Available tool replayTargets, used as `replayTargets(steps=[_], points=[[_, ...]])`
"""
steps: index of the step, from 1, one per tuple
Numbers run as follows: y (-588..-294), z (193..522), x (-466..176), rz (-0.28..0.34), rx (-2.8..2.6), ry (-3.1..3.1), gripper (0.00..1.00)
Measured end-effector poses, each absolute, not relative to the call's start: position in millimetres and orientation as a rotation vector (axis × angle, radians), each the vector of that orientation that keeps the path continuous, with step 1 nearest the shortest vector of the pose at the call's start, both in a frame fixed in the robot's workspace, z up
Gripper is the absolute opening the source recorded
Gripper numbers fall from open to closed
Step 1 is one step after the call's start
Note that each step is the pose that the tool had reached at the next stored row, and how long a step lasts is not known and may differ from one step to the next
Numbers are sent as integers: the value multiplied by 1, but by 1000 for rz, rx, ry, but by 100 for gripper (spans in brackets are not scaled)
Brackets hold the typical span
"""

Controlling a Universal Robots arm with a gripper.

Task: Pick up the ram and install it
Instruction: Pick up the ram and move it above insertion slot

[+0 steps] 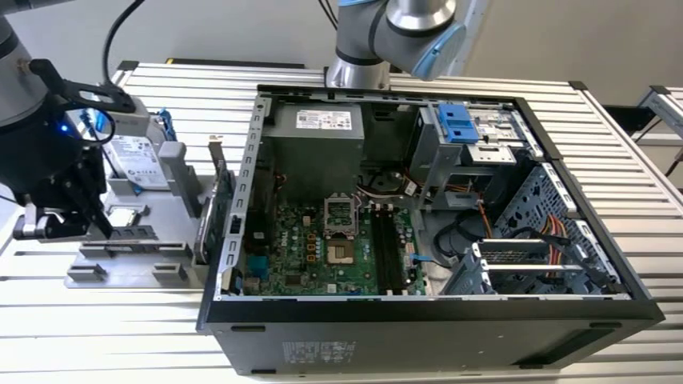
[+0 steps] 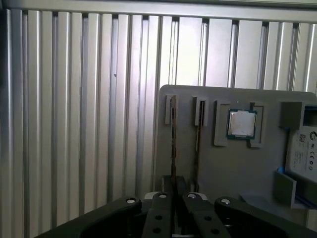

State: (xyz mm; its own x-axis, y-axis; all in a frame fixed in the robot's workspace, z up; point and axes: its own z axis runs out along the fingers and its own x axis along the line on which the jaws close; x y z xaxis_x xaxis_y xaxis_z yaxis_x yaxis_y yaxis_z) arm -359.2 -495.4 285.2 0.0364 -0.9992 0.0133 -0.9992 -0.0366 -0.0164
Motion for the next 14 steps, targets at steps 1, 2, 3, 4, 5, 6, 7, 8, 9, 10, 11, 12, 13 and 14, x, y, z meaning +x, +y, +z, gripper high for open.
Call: replayTargets(steps=[1, 2, 3, 4, 5, 6, 7, 8, 9, 10, 11, 12, 13, 14], points=[[-495, 286, -359, -33, -2260, 2179, 0], [-495, 287, -359, -33, -2260, 2178, 0], [-495, 288, -359, -33, -2260, 2179, 0], [-495, 289, -359, -33, -2260, 2179, 0], [-495, 290, -359, -33, -2260, 2179, 0], [-495, 291, -359, -33, -2259, 2179, 0], [-495, 292, -359, -33, -2259, 2179, 0], [-495, 293, -359, -33, -2259, 2179, 0], [-495, 293, -359, -33, -2260, 2179, 0], [-495, 294, -359, -33, -2259, 2179, 0], [-495, 295, -359, -33, -2259, 2179, 0], [-495, 296, -359, -33, -2260, 2179, 0], [-495, 296, -359, -33, -2260, 2179, 0], [-495, 297, -359, -33, -2260, 2179, 0]])
